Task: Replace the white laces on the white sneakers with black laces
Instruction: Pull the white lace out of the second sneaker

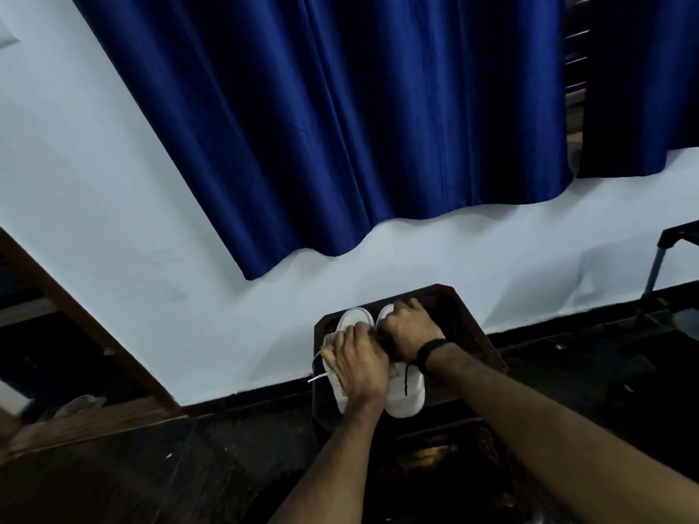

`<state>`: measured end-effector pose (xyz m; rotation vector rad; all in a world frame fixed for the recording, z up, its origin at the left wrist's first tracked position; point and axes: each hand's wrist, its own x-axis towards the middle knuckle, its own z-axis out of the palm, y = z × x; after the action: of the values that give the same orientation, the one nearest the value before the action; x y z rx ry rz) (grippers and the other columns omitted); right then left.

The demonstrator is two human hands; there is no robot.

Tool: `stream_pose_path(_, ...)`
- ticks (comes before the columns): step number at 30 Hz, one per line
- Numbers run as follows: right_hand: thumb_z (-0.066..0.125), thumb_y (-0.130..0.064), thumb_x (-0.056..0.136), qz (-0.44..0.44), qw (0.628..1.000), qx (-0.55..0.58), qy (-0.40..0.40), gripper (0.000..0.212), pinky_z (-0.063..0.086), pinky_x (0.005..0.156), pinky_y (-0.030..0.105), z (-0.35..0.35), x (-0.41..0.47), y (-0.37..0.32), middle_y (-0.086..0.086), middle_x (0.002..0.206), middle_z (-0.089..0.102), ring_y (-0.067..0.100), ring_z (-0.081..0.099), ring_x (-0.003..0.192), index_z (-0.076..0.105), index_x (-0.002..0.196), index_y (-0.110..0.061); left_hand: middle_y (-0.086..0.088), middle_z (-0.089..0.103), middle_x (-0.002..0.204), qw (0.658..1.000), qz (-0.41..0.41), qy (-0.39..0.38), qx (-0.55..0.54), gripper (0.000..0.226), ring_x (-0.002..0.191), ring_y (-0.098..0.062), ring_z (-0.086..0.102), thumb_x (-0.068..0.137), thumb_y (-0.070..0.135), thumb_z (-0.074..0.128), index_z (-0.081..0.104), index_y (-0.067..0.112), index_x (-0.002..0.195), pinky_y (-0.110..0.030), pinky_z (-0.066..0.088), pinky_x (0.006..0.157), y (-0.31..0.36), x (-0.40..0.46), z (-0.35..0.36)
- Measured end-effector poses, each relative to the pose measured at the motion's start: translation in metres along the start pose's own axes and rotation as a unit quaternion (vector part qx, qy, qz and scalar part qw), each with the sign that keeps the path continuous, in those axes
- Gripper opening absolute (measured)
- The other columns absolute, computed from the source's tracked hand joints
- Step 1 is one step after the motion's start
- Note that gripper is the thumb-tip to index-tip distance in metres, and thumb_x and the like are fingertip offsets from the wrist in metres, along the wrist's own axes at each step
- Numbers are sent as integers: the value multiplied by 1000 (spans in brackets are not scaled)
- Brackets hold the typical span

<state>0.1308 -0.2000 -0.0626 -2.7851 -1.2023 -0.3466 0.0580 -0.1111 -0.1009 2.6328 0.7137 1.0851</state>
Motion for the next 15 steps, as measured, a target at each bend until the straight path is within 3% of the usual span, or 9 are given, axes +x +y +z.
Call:
stream_pose_path(3, 48, -36, 89, 27, 999, -14, 36, 30, 24, 93, 38, 0, 1, 4, 3, 98, 69, 25, 50, 113, 72, 99, -19, 2, 66, 75, 1000, 10, 10, 0, 15, 84, -25, 60, 71, 11, 74, 65, 21, 77, -39, 33, 82, 0, 1, 1)
stream_pose_path(5, 52, -30, 84, 112, 991, 28, 66, 23, 29, 90, 38, -11, 0, 15, -1, 96, 70, 23, 51, 109, 71, 95, -23, 2, 66, 76, 1000, 16, 9, 6, 12, 85, -25, 60, 73, 14, 73, 64, 21, 77, -41, 35, 83, -1, 1, 2)
stream_pose_path(6, 53, -28, 81, 184, 975, 68, 102, 21, 32, 88, 38, -17, -2, 23, -2, 93, 70, 23, 52, 105, 71, 92, -26, 2, 66, 76, 1000, 18, 9, 8, 12, 85, -25, 59, 74, 16, 74, 64, 21, 77, -42, 36, 83, -1, 0, 3)
stream_pose_path(8, 56, -26, 79, 342, 904, 187, 176, 18, 34, 85, 39, -28, -8, 43, -2, 88, 71, 24, 54, 100, 71, 88, -29, 2, 65, 77, 1000, 23, 12, 13, 13, 84, -25, 59, 74, 18, 75, 63, 20, 77, -41, 34, 83, -1, -1, 3)
stream_pose_path(9, 57, -26, 80, 400, 866, 231, 192, 17, 35, 85, 39, -30, -11, 51, 0, 88, 70, 26, 54, 100, 72, 89, -29, 2, 65, 76, 1000, 24, 14, 14, 13, 84, -25, 59, 74, 18, 76, 63, 20, 77, -41, 34, 83, 0, -1, 2)
stream_pose_path(10, 57, -27, 81, 429, 853, 234, 184, 17, 35, 84, 39, -29, -13, 56, 2, 89, 70, 27, 53, 101, 71, 90, -28, 2, 65, 76, 999, 24, 16, 14, 13, 84, -24, 59, 73, 18, 75, 63, 20, 76, -41, 34, 83, 0, -1, 2)
stream_pose_path(12, 57, -27, 81, 416, 879, 180, 147, 21, 35, 84, 39, -23, -16, 57, 4, 98, 68, 29, 50, 104, 69, 98, -25, 2, 64, 75, 999, 21, 22, 17, 12, 83, -24, 58, 73, 17, 74, 63, 20, 75, -41, 35, 82, 0, -1, 2)
stream_pose_path(15, 58, -24, 66, 229, 944, 173, 164, 50, 38, 86, 38, -10, -17, 45, 2, 114, 62, 30, 49, 108, 64, 115, -20, 3, 64, 75, 999, 18, 24, 16, 10, 84, -24, 58, 74, 17, 73, 63, 21, 76, -41, 38, 82, 0, -1, 2)
